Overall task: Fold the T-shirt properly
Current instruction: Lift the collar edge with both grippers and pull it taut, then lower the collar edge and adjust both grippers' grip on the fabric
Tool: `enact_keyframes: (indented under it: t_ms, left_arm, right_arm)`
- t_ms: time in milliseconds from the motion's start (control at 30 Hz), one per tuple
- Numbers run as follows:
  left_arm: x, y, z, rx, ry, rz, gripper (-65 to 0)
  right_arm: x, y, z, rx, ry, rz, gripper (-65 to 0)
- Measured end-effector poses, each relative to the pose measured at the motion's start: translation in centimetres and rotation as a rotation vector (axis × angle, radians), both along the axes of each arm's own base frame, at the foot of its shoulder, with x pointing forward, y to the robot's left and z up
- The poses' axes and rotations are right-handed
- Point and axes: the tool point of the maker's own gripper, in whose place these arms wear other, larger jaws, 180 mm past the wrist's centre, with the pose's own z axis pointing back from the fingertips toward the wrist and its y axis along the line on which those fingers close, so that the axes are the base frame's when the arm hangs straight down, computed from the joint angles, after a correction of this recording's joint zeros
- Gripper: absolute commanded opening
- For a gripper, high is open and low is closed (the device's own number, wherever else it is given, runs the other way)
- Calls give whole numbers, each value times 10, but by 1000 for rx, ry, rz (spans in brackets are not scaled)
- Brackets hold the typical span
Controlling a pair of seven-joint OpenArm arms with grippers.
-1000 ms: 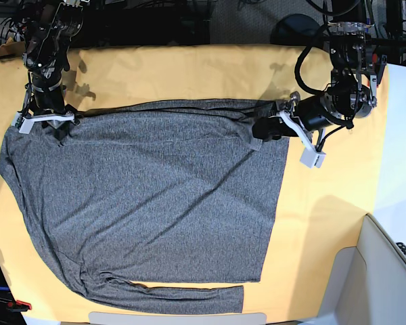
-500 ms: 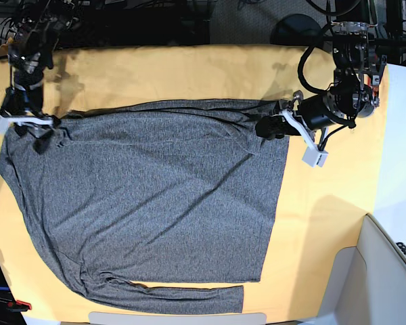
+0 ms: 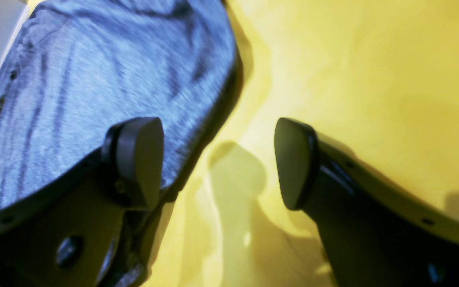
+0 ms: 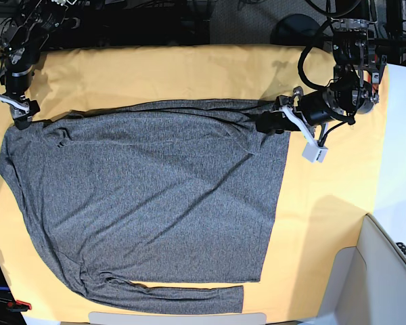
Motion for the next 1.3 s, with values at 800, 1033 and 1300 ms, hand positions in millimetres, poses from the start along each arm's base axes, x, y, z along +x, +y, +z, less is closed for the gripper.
enact_keyframes:
  t_ms: [800,1033,1300]
  left_arm:
    - [-5,1,-4,3,13,1,-448]
    - [-3,1,-3,1,10,2,-447]
    - [-4,3,-7,0,26,9,-446]
  right_arm:
    - [57,-16,-13,87,-90,-44,-223]
    - [59,-13,-22,103,-75,-43,-505]
    - [59,-3,-33,115,-12,15,-643]
